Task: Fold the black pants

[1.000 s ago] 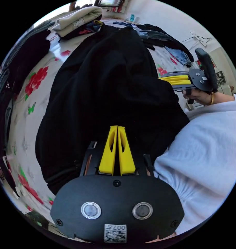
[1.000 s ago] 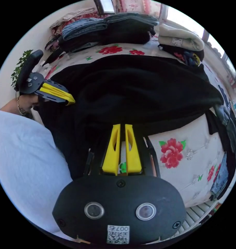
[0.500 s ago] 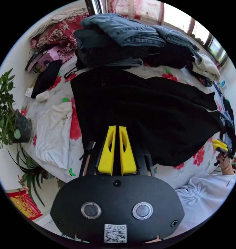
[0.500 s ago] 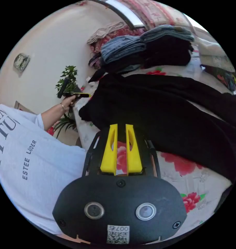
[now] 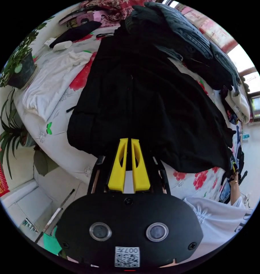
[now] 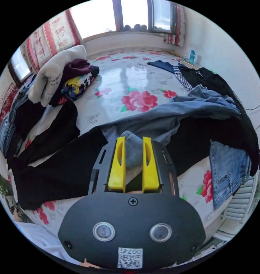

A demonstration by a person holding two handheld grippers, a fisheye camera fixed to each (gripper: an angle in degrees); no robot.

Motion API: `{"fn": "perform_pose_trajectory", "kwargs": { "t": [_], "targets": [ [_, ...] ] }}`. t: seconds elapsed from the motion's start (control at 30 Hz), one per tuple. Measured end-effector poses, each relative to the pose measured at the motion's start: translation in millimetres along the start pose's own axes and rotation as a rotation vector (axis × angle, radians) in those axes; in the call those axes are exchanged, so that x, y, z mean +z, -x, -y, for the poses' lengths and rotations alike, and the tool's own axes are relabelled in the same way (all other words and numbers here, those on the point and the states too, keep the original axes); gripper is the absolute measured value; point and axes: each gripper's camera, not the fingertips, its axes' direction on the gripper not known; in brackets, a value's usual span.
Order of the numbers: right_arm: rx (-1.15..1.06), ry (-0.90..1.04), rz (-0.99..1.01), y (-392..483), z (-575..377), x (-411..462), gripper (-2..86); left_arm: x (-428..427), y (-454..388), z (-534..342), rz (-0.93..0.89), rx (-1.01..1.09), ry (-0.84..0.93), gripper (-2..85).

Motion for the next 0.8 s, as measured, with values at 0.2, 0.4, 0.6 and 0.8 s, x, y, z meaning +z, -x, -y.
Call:
{"fn": "perform_pose_trajectory", "kwargs": {
  "t": [0.2,0.4,0.6,0.8],
  "targets": [
    [-0.366,0.01,-0.203,29.5,-37.1,10.0,6.1,-28.3,-8.8,-22.8,0.033,-0.088,-0.021,0.1],
    [0.165,0.366,-0.561,-158.9,-77.9,-43.0,5.9,-57.2,0.2,-44.4,0.029,-0.106,-0.032,3.8],
    [0.129,-0.083,-0.098,-124.4,-113.3,-177.0,7.5,-85.3,35.9,-50.7,-0.063,-0.225,-0.126,7.1],
    [-0.08,-0.054,0.326,-11.8,-134.0,-154.8,9.2,-93.5,73.4,-42.2,-0.238,-0.358,-0.187,8.7]
  ]
}}
